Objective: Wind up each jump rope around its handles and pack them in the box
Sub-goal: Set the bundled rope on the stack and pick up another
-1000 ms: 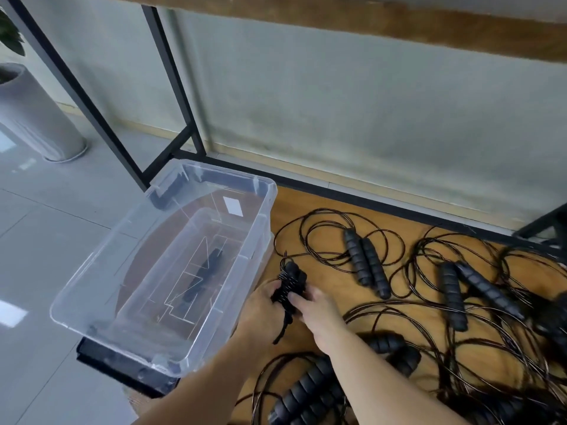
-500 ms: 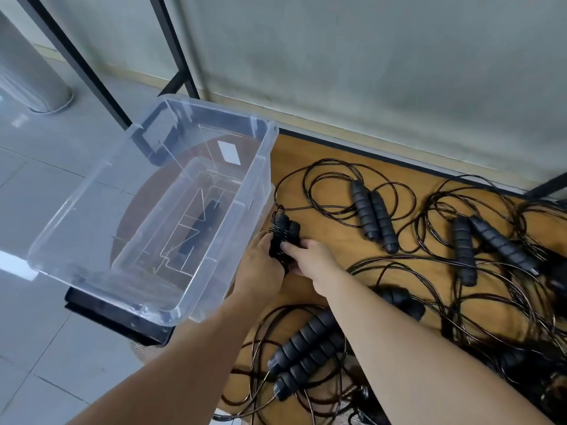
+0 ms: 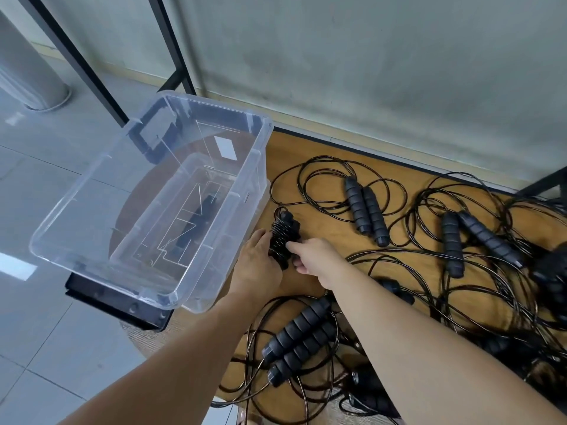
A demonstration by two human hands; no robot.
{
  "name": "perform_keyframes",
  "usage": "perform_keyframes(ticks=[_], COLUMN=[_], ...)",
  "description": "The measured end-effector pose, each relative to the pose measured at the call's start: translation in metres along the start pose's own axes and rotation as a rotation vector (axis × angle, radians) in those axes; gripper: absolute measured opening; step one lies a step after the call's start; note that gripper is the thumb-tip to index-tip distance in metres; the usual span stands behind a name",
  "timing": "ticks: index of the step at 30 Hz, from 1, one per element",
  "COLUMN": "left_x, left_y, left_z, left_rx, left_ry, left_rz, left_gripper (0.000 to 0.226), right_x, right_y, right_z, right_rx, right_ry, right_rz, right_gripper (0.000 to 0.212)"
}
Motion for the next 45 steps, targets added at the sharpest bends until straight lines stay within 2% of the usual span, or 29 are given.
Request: perform_keyframes(ticks=[4,10,11,16,20,24,31,35,38,45], left_x=[0.001,0.009,0.011,0.03,0.038,0.046,0.05,0.042,0.024,-0.035], left_y=[-0.007,-0.044,-0.048,-0.069,-0.079,-0.078,-0.071,-0.074,-0.079,-0.087], left_z=[0.003,0.007,0.004,-0.019,-0.017,-0.017,-0.02,-0.019,-0.011,0.034], left_rx=[0.021,0.094,0.081,-0.068,-0.095,-0.113,-0.096,-0.091,-0.077,-0.128], left_ry=[-0.012,-0.029,-0.023,0.102,0.132,0.136,0.084,-0.007,-0.096,-0.487], left_rz=[0.033,0.132,0.101,-0.27,-0.404,-0.484,-0.509,-0.513,-0.506,-0.399], left_gripper=[0.052,0.032,0.029,0.024,0.033,0.045,0.035,0.027,0.008,0.009], right_x=[-0.011,-0.043,-0.048,-0.048,-0.028,-0.012,0.001,0.003,0.001,-0.019], right_y=[-0.016,-0.063,-0.07,-0.107,-0.126,-0.127,-0.112,-0.12,-0.132,-0.185], right_z=[-0.001,0.01,0.015,0.055,0.091,0.109,0.128,0.122,0.11,0.039], right_rx=[-0.018,-0.051,-0.044,0.089,0.217,0.313,0.388,0.346,0.272,0.029], right_ry=[0.02,0.165,0.201,0.328,0.219,0.094,0.4,0.419,0.388,0.458], right_rz=[0.084,0.188,0.198,0.195,0.15,0.13,0.188,0.186,0.176,0.125], right_gripper=[0.042,0.018,0.015,0.008,0.014,0.026,0.033,0.027,0.025,0.016])
Point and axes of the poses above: each hand's wrist, its own y-axis towards the middle knuckle, its own x-axis out of the palm, z = x × y, the point moved 4 cm from there along y, towards the middle knuckle
